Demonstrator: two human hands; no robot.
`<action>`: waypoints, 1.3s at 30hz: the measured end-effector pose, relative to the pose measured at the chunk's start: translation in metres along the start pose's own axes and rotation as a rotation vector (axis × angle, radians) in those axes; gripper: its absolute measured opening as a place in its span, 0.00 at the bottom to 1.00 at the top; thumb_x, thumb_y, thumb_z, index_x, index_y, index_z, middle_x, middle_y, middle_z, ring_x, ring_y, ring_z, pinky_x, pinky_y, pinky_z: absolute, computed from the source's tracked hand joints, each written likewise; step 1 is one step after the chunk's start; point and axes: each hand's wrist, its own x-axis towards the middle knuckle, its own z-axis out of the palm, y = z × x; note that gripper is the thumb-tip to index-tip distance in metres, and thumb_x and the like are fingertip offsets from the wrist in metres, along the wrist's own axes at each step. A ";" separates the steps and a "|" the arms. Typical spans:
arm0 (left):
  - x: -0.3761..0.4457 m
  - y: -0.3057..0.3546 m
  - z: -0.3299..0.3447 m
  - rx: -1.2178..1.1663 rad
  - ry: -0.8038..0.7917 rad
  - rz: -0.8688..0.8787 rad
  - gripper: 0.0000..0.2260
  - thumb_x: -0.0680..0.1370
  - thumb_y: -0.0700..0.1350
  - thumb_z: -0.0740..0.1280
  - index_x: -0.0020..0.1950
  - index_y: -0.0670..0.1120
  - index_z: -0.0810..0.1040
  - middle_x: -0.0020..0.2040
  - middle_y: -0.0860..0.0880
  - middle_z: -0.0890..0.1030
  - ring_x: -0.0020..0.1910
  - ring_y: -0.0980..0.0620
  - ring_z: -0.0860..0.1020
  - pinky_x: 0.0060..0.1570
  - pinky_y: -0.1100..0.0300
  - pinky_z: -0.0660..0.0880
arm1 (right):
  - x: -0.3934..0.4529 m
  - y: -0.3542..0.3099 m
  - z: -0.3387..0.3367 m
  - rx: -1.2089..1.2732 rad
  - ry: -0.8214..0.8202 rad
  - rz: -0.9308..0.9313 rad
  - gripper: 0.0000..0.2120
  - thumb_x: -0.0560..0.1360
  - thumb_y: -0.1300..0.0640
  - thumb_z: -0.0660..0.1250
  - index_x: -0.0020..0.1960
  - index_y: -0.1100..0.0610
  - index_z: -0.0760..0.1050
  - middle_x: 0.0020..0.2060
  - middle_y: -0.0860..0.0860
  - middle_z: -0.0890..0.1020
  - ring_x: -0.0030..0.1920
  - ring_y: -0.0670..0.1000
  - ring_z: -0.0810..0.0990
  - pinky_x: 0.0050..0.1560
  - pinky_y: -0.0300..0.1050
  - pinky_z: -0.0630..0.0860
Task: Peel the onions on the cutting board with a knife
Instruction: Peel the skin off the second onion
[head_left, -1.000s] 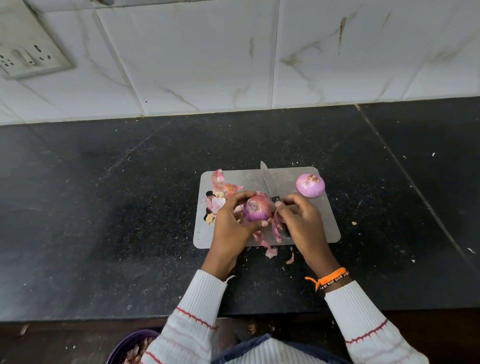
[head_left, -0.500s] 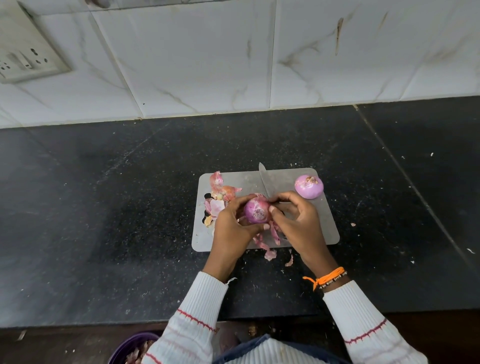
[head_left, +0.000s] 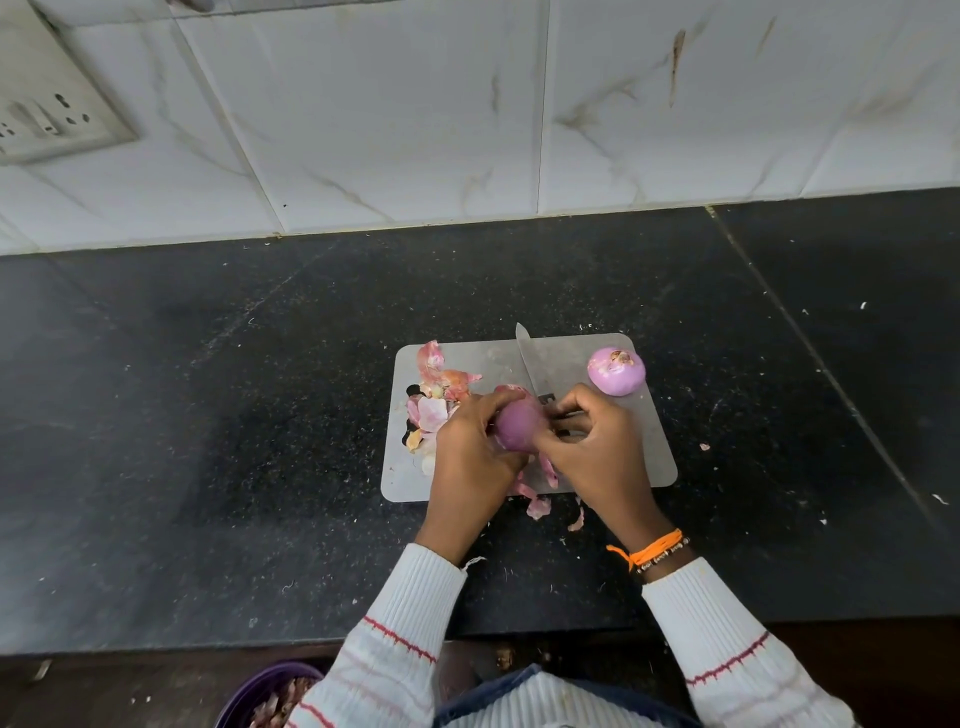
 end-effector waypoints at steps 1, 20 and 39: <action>0.000 0.000 0.000 0.008 0.004 0.010 0.23 0.65 0.33 0.75 0.59 0.44 0.78 0.52 0.47 0.81 0.50 0.55 0.78 0.49 0.76 0.71 | 0.000 0.001 0.000 -0.024 -0.001 -0.025 0.05 0.66 0.64 0.72 0.40 0.61 0.77 0.34 0.52 0.82 0.37 0.47 0.82 0.38 0.44 0.81; -0.002 0.002 0.001 -0.120 -0.066 -0.068 0.26 0.65 0.28 0.73 0.58 0.48 0.76 0.52 0.54 0.78 0.49 0.64 0.76 0.48 0.74 0.73 | -0.001 -0.002 -0.005 0.130 -0.012 0.145 0.04 0.70 0.61 0.71 0.44 0.56 0.77 0.38 0.45 0.81 0.42 0.41 0.81 0.41 0.33 0.78; -0.007 0.001 0.003 -0.079 -0.018 -0.098 0.25 0.64 0.36 0.77 0.58 0.48 0.76 0.53 0.52 0.78 0.49 0.58 0.76 0.47 0.75 0.74 | -0.006 0.002 -0.008 0.216 0.025 0.168 0.08 0.73 0.65 0.66 0.45 0.53 0.79 0.40 0.49 0.83 0.45 0.48 0.83 0.45 0.47 0.81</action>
